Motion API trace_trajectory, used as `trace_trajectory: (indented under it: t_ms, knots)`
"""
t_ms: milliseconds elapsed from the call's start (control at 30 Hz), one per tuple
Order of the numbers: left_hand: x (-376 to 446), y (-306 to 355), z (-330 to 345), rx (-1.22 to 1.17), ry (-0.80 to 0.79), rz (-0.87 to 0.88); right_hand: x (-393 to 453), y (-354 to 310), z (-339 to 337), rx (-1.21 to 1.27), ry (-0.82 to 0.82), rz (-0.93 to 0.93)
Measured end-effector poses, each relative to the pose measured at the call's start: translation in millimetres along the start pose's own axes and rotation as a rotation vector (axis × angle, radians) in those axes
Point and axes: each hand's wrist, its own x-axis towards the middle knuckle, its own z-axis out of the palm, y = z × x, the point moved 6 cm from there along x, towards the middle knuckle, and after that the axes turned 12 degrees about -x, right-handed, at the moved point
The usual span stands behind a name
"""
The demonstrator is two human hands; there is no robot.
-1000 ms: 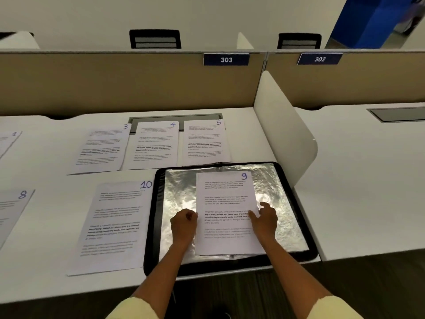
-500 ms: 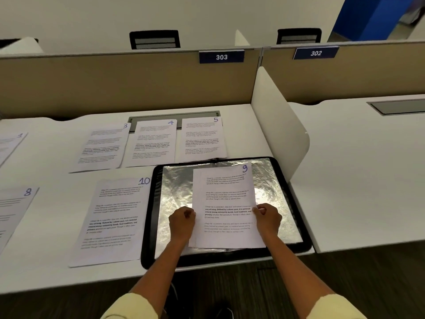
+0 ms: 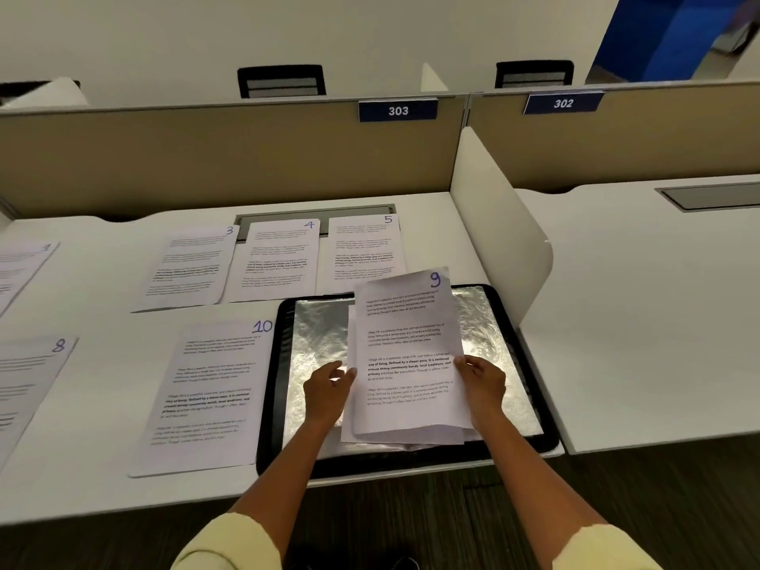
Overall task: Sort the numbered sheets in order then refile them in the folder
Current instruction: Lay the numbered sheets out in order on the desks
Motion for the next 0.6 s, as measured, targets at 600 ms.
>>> trace_trajectory:
  t_ms: [600]
  knots:
    - [35.1, -49.0, -156.7, -0.187, 0.132, -0.122, -78.4, -38.9, 159.2, -0.008, -0.245, -0.022]
